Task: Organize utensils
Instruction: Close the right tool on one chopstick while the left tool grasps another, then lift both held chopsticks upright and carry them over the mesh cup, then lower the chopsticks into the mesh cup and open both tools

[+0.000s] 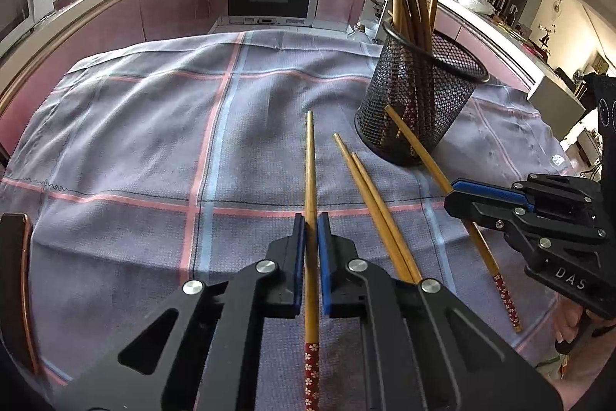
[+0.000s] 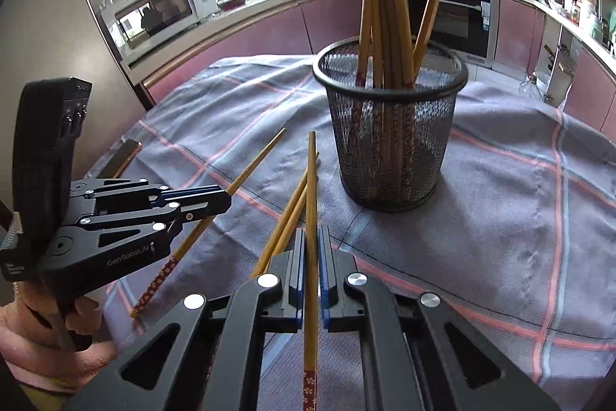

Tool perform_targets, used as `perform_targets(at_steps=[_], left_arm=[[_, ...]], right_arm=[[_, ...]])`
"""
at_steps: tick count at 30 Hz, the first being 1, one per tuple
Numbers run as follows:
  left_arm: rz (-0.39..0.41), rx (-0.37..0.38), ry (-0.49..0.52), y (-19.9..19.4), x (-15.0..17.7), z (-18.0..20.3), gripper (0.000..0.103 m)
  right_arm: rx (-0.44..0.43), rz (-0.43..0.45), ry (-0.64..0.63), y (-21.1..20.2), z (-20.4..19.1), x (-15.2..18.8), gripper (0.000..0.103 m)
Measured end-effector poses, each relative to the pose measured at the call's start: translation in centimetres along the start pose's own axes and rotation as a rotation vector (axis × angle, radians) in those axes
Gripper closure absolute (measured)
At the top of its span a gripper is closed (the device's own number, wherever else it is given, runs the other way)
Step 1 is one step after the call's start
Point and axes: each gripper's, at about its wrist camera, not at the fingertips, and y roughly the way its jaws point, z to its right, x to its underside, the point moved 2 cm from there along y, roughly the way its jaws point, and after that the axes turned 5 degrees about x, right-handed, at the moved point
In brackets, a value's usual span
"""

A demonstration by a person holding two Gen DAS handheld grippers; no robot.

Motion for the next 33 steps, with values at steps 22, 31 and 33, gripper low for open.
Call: perform_targets(at_steps=[22,31,33], left_arm=[[0.262,0.159,0.042,-10.6,-6.5,2.5,0.096],[0.395,0.236,0.067,-16.0,-10.8,3.9,0.096],[0.416,0.246,0.069,-16.9,-11.7,4.3,0.096]], right_arm=[[-0.015,0.356,0.023,-10.9,1.3,-5.2,0.098],[0.025,0.469,0.016,-13.7,2.3,-8.7,0.098],[0.034,0.489,0.023,-14.0,2.4,-9.4,0.098]])
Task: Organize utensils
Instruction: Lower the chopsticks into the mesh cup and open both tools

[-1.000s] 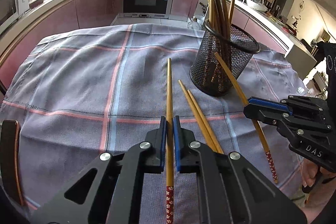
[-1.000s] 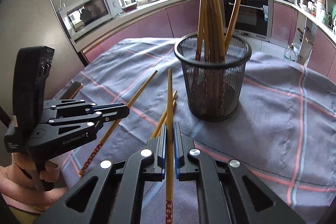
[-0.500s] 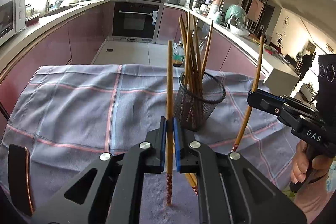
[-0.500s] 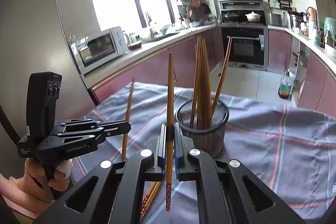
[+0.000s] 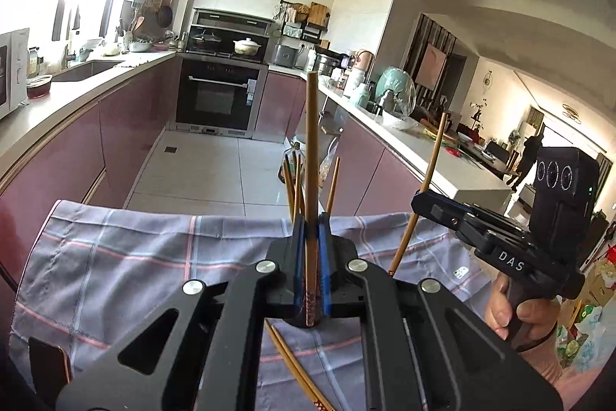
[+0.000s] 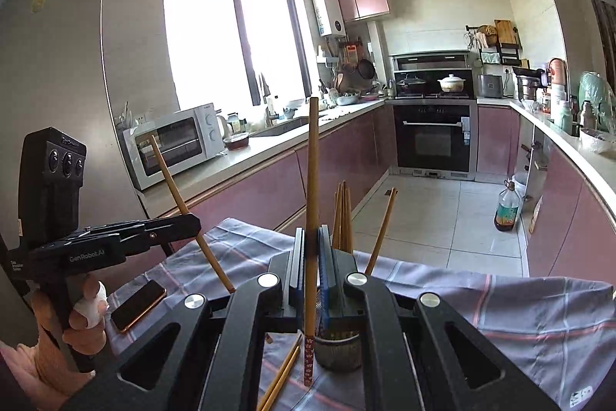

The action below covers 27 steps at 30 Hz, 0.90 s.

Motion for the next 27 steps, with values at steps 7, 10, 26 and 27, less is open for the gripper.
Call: perform_targets(at_steps=[7,10,26,27], left_arm=[[0.036,0.019,0.022,0.8,-3.4,2.0,0.096],[0.013,0.013,0.032,2.3,-3.7,2.6,0.096],[-0.144,-0.051,0.028,9.7,-0.1,1.1,0.096],[-0.154,-0.055,0.029,10.0,0.1,1.0,0.096]], right_arm=[[0.043,0.051,0.015,1.3,1.3,-2.1,0.098],[0.045,0.041,0.026,2.5,1.7,-2.1,0.098],[0.066,-0.101,0.020,7.3,1.7,1.3,0.098],[0.065,-0.115,0.017,7.7,1.6,1.4,0.098]])
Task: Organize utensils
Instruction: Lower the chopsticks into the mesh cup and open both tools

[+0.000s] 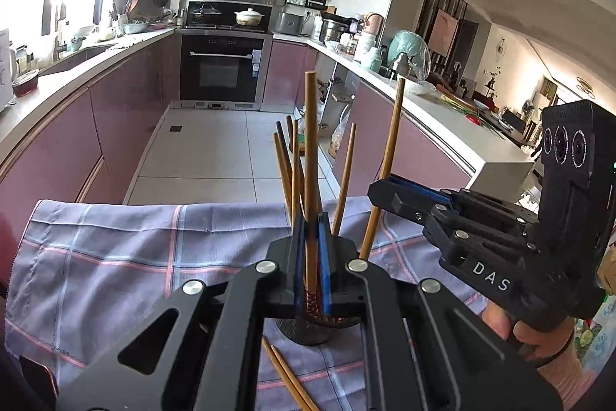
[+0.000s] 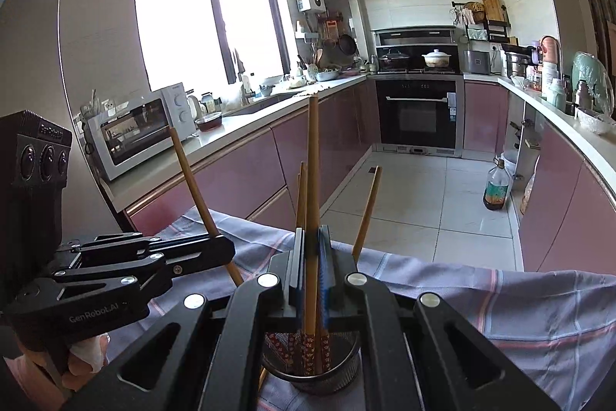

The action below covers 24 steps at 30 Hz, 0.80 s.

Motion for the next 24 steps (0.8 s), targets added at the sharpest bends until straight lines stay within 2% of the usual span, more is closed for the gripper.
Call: perform_targets(at_steps=[11,20,24], left_arm=[[-0.077,-0.029,0.000,3.7,1.7,-1.8,0.095],[-0.088,-0.078,-0.002,5.3,1.9,-2.9,0.094],[-0.081,-0.097,0.001,5.3,1.9,-3.0,0.085]], right_arm=[[0.015,-0.093,-0.005,2.0,-0.1,1.2,0.098],[0.023,-0.129,0.010,2.9,-0.2,1.4,0.094],[0.022,-0.133,0.020,2.9,0.1,1.7,0.094]])
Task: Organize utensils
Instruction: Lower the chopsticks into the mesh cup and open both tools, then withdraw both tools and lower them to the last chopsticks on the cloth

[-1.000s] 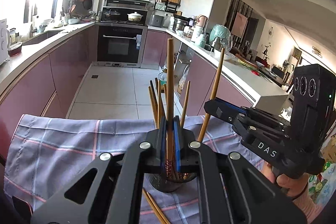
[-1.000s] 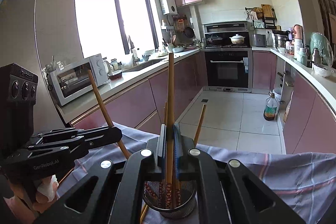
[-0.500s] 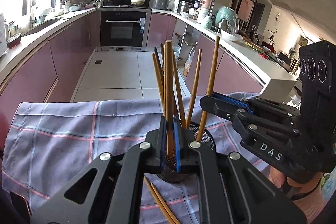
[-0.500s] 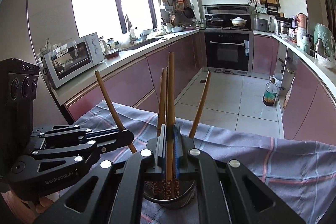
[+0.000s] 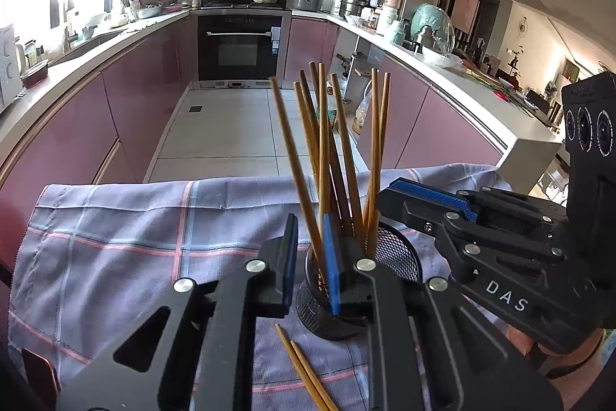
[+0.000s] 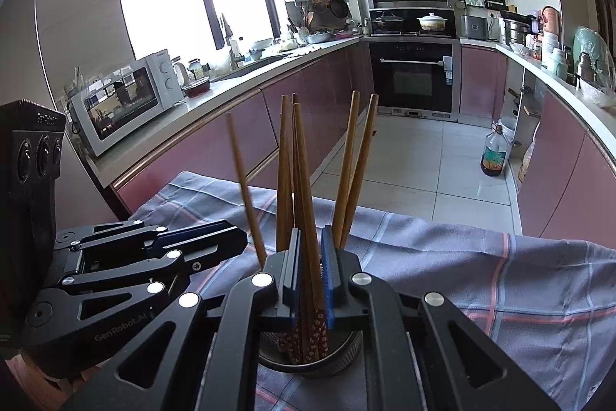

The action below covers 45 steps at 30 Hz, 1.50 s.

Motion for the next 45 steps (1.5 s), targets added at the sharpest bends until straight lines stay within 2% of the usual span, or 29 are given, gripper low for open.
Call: perform_targets(at_steps=[4,6,7,14,17,21,31,38,45], left_arm=[[0.015,-0.034,0.010,0.0,0.1,-0.2,0.071],[0.027,-0.049,0.015,-0.3,0.2,-0.2,0.064],[0.033,-0.054,0.018,-0.4,0.3,-0.2,0.061],[0.082,-0.068,0.003,-2.7,1.4,-1.0,0.039],[0.096,-0.091,0.009,-3.9,2.3,-1.3,0.039],[0.079,-0.102,-0.008,-4.8,4.5,-2.7,0.039],[-0.080,-0.112,-0.046,-2.5,12.3,-4.7,0.039],[-0.122,-0.111,-0.073,-1.9,15.2,-5.7,0.040],[-0.140,-0.098,-0.067,-2.0,15.5,-5.3,0.040]], right_arm=[[-0.003,0.004,0.006,-0.2,0.2,0.3,0.093],[-0.002,0.008,0.011,-0.4,0.3,0.5,0.081],[-0.002,0.011,0.013,-0.6,0.3,0.6,0.080],[-0.032,0.030,0.027,-2.4,0.5,1.8,0.078],[-0.053,0.037,0.009,-3.5,0.0,2.7,0.077],[-0.095,-0.003,-0.048,-4.1,-1.6,4.8,0.073],[-0.157,-0.285,-0.086,0.7,-4.8,12.2,0.073],[-0.129,-0.318,-0.102,2.0,-6.4,13.4,0.074],[-0.085,-0.327,-0.111,2.5,-6.7,13.9,0.075]])
